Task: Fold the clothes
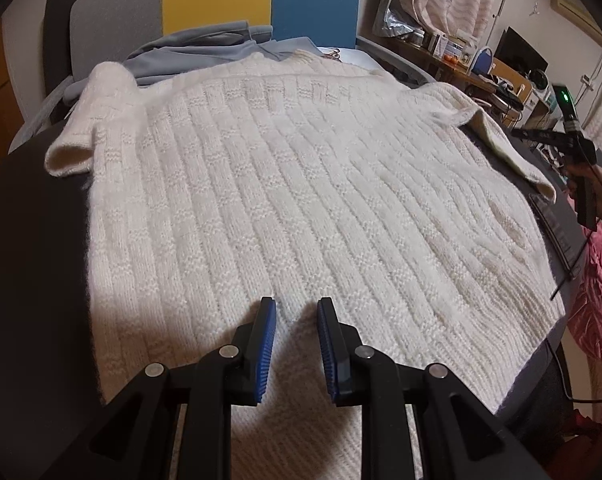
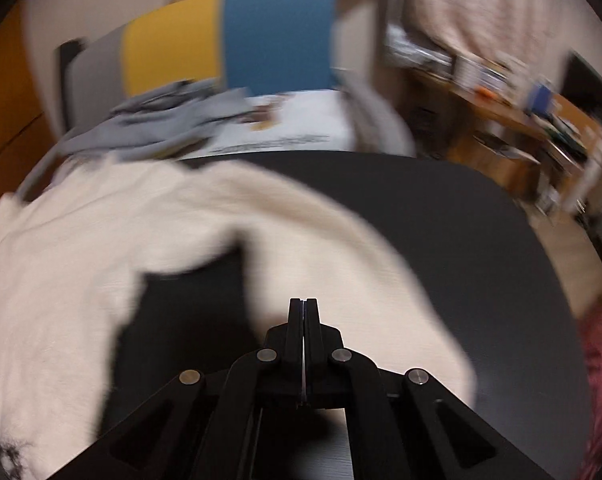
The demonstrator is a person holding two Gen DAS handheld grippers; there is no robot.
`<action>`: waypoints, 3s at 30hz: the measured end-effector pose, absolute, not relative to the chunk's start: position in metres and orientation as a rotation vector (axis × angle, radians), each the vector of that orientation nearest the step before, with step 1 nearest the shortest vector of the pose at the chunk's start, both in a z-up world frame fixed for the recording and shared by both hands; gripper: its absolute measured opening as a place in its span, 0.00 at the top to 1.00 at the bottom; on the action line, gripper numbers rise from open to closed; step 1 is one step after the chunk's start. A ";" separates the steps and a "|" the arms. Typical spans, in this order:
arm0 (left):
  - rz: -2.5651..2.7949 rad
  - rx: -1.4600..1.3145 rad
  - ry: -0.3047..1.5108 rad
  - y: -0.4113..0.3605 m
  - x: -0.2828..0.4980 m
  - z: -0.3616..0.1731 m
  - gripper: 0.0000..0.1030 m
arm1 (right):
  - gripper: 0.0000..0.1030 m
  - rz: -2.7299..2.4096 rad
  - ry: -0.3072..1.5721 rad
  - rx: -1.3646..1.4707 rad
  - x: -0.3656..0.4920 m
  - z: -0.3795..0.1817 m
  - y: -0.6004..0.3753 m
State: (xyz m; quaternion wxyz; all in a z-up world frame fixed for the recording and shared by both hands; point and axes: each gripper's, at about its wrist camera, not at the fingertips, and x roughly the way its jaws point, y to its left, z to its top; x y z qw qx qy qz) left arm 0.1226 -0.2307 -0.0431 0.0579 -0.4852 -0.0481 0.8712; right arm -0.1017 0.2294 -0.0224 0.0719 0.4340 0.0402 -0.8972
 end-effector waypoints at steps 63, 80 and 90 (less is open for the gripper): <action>2.572 -1.487 -0.165 -0.246 0.152 -0.041 0.79 | 0.94 -2.241 -0.166 1.448 -0.088 -0.082 0.091; 2.684 -1.312 -0.634 -0.330 0.149 -0.026 0.79 | 0.65 -2.217 0.227 1.131 -0.035 -0.013 -0.036; 2.903 -1.394 -0.932 -0.446 0.084 -0.037 0.79 | 0.59 -2.110 0.446 1.262 -0.032 -0.081 -0.078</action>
